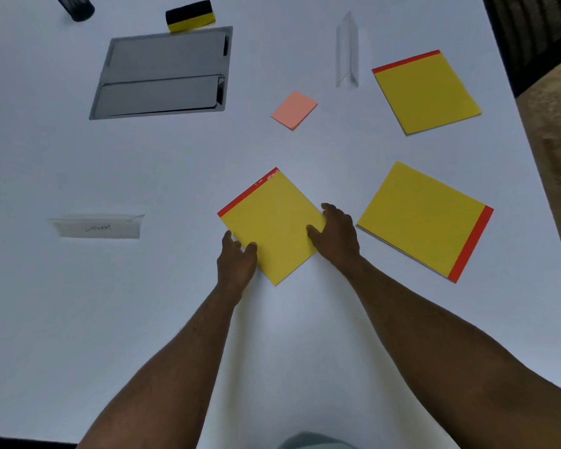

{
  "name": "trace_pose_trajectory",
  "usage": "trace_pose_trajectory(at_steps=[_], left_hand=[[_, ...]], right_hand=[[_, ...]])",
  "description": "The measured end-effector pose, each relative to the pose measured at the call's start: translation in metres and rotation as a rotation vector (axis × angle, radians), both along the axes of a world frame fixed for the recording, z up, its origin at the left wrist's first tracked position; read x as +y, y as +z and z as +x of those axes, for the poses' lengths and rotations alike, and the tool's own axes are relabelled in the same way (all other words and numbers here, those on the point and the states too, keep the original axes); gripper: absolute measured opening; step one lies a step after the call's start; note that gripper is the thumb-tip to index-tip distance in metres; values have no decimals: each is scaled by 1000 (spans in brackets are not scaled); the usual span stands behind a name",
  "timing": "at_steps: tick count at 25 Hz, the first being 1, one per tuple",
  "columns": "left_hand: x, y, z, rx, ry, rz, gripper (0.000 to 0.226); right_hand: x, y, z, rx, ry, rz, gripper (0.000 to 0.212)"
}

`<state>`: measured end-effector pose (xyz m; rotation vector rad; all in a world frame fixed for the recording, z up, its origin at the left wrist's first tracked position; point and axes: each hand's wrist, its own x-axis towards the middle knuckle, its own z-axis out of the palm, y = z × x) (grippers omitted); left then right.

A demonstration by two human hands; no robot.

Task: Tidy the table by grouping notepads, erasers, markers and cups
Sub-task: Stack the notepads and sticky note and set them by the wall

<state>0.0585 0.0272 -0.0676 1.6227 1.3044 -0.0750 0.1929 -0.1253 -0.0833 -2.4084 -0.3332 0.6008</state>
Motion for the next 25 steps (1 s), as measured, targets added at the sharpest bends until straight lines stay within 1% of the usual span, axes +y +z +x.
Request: trace_pose_trajectory(at_steps=[2,4,7,8,9,11,12,13,15,18,20,21,22,25], left_hand=[[2,-1,5,-16,110,-14,69],[7,-3,6,-19,219,-57,67],[16,-9,4,7,287,-170,64],[18,-10,3,-2,299,-205,60],[18,-9,2,-31,310,-230,48],[16,-4,0,-78,313,-261,16],[14,-4,-2,-90,300,-266,8],[12,-4,-3,-94,282,-264,6],[6,-1,-5,-100,238,-238,3],[1,7,-3,-162,200,-209,8],[0,12,1,-223,173,-252,9],[-2,14,3,-258,159,-287,10],[-4,16,5,-286,145,-308,12],[-13,20,11,-329,102,-262,25]], right_hand=[[4,-1,3,62,-63,-7,61],[5,-4,3,131,-54,-65,56],[0,-9,-2,229,-31,-104,43],[-2,-10,-3,244,-32,-101,38],[-4,-10,-5,248,-31,-89,31],[-9,-6,-8,258,-54,0,20],[-12,-3,-10,285,-81,72,16],[-16,1,-12,324,-106,140,15],[-24,8,-13,386,-131,234,17],[-42,18,-12,529,-156,371,18],[-55,23,-9,638,-200,469,16],[-60,24,-7,663,-222,498,15],[-65,26,-6,664,-246,515,15],[-73,33,-1,613,-285,514,6]])
